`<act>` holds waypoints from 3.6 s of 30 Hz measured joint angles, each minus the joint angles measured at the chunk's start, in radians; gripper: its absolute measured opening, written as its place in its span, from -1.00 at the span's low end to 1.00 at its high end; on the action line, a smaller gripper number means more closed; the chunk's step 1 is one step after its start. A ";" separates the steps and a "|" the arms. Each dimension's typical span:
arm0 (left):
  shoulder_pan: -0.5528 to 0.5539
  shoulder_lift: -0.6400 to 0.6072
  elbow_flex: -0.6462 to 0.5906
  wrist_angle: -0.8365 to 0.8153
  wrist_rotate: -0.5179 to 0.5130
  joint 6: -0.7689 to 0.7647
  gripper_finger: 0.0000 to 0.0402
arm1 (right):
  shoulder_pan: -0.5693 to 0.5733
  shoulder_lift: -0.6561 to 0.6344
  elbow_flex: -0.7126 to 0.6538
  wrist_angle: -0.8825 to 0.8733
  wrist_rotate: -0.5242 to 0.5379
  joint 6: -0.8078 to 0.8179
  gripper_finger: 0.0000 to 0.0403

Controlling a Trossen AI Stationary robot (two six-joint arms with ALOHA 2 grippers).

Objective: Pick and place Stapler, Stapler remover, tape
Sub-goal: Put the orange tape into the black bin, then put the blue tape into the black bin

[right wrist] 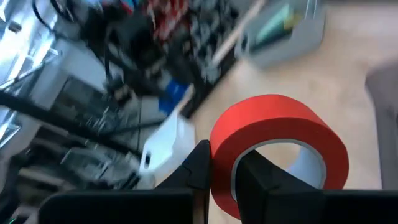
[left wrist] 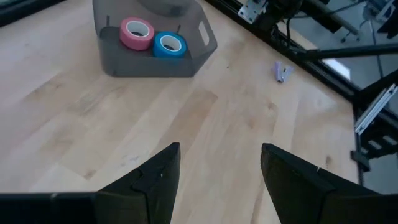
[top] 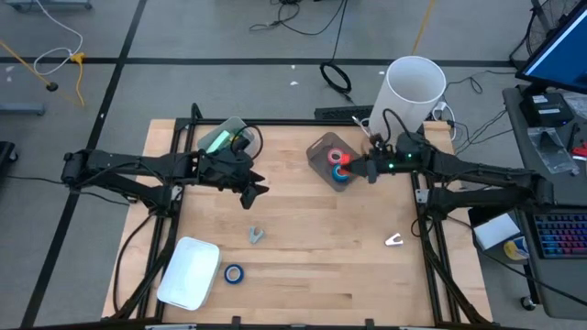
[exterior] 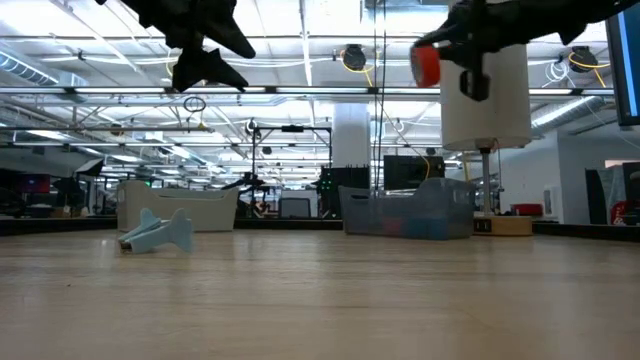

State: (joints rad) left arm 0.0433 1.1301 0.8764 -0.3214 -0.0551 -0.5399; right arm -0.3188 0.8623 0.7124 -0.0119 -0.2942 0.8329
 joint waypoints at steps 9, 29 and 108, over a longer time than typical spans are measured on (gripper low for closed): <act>0.000 0.000 0.000 -0.127 -0.060 0.038 0.11 | 0.082 0.183 0.021 0.168 0.255 -0.123 -0.84; 0.003 -0.052 0.000 -0.201 -0.088 0.109 0.11 | 0.107 0.662 0.498 -0.412 0.536 -0.314 -0.84; -0.561 0.161 0.000 -0.217 0.100 -0.389 0.11 | 0.269 0.207 0.205 -0.181 0.556 -0.383 -0.46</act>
State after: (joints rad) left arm -0.5175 1.2910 0.8761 -0.5388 0.0451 -0.9289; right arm -0.0501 1.0695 0.9172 -0.1924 0.2615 0.4496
